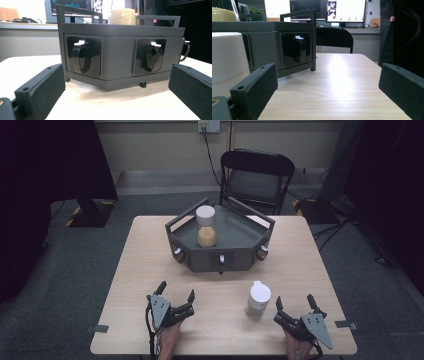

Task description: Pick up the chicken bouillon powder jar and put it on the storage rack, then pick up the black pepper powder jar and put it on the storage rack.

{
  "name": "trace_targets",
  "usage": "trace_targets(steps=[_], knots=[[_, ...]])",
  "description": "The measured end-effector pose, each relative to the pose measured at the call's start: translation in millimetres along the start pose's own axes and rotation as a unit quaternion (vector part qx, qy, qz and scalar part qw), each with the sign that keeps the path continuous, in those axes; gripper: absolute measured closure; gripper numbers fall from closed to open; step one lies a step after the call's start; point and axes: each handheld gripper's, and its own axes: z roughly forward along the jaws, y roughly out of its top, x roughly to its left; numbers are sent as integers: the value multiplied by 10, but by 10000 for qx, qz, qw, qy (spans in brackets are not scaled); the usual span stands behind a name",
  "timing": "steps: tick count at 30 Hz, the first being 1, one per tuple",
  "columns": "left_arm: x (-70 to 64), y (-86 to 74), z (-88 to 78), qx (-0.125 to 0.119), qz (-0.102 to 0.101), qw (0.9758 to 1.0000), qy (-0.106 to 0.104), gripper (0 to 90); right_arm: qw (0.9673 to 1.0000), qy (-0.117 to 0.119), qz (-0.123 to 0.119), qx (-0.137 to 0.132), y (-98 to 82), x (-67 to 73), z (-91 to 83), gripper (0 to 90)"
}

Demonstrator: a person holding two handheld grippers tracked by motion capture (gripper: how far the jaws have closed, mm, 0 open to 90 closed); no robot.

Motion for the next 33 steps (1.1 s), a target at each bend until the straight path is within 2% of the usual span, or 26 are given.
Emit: trace_targets(steps=[7, 10, 13, 16, 18, 21, 33], knots=[[-22, -71, -17, 119, 57, 9999, 103, 1, 10000, -10, -1, -1, 0, 3, 0, 10], [-55, -116, -32, -9, 192, 9997, 133, 1, 10000, -9, -2, 0, 0, 3, 0, 10], [-42, -116, -32, -7, 135, 9998, 126, 1, 10000, -8, -4, -1, 0, 3, -1, 10], [-53, -125, -35, -30, 196, 9997, 121, 2, 10000, -9, -2, 0, 0, 3, -1, 10], [-50, -120, -33, -16, 148, 9998, 137, 1, 10000, -9, 0, -1, -1, 3, -1, 10], [-56, -124, -35, -28, 193, 9997, 132, 1, 10000, -9, -3, 0, -1, 3, -1, 10], [-61, -126, -36, -33, 161, 9997, 158, 1, 10000, 60, -8, -16, -5, -18, -4, 0]])
